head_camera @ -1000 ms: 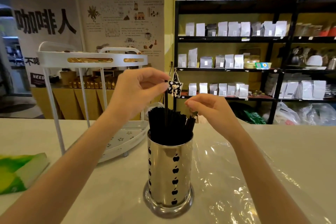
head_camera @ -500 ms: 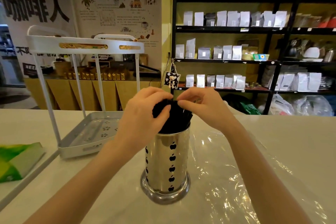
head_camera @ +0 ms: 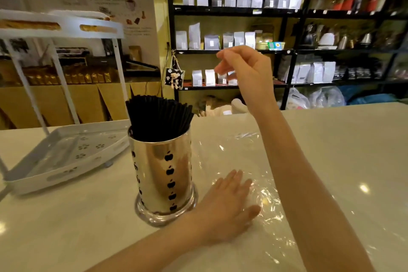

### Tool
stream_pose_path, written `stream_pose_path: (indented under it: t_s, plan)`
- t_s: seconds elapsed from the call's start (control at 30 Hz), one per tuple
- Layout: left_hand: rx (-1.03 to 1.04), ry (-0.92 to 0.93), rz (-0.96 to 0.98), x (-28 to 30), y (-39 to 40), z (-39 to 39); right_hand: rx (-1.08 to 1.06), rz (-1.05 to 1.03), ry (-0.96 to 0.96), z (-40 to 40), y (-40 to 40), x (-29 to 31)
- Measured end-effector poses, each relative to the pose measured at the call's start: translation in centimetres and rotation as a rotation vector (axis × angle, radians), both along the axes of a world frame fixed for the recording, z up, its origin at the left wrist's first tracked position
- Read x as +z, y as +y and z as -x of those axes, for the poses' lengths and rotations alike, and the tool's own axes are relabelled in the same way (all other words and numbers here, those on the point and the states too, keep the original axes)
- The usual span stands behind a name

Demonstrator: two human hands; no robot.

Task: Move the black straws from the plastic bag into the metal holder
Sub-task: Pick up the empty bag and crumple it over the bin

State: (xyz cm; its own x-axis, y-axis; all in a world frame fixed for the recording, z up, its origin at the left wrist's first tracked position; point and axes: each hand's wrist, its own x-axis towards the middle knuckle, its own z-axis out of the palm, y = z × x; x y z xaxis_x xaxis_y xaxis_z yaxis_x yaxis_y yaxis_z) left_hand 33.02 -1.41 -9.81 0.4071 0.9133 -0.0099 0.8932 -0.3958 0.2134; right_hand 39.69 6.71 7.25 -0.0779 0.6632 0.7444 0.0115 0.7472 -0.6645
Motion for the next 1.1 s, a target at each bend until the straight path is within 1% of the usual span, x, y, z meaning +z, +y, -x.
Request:
stream_pose_path:
  t_s: [0.07,0.17,0.33,0.4,0.53,0.6,0.67,0.73,0.77,0.83,0.97,1.1]
  plan:
    - [0.003,0.053,0.030,-0.9,0.8,0.4,-0.042,0.002,-0.024,-0.4,0.9,-0.3]
    - [-0.017,0.070,0.073,-1.3,1.1,0.9,-0.092,0.042,-0.086,-1.4,2.4,-1.5]
    - [-0.019,0.090,0.037,-2.0,1.6,0.9,-0.188,0.219,-0.213,-4.4,3.6,-5.4]
    - [-0.015,0.085,0.021,-2.2,1.6,0.9,-0.243,0.296,-0.348,-6.0,3.7,-7.3]
    - [-0.045,0.066,0.027,-2.3,1.9,1.1,-0.392,0.497,-0.778,-10.0,3.9,-11.6]
    - [-0.072,0.047,0.074,-2.0,2.4,1.4,-0.467,0.576,-0.956,-11.9,3.5,-13.4]
    - [-0.076,-0.011,0.146,-1.4,3.2,1.6,-0.578,0.611,-1.112,-13.3,2.9,-14.6]
    - [-0.058,-0.062,0.190,-0.9,3.7,1.4,-0.668,0.673,-1.214,-14.5,2.2,-15.2]
    - [-0.035,-0.082,0.195,-0.7,3.8,1.2,-0.690,0.718,-1.231,-14.9,1.9,-15.4]
    - [0.062,-0.121,0.178,-0.6,3.7,0.7,-0.701,0.807,-1.191,-15.6,1.4,-15.7]
    - [0.269,-0.138,0.113,-0.6,3.0,-0.3,-0.700,0.865,-1.101,-16.4,0.7,-16.0]
    - [0.435,-0.178,0.146,-0.5,3.5,-0.7,-0.657,0.905,-0.914,-16.7,0.6,-15.9]
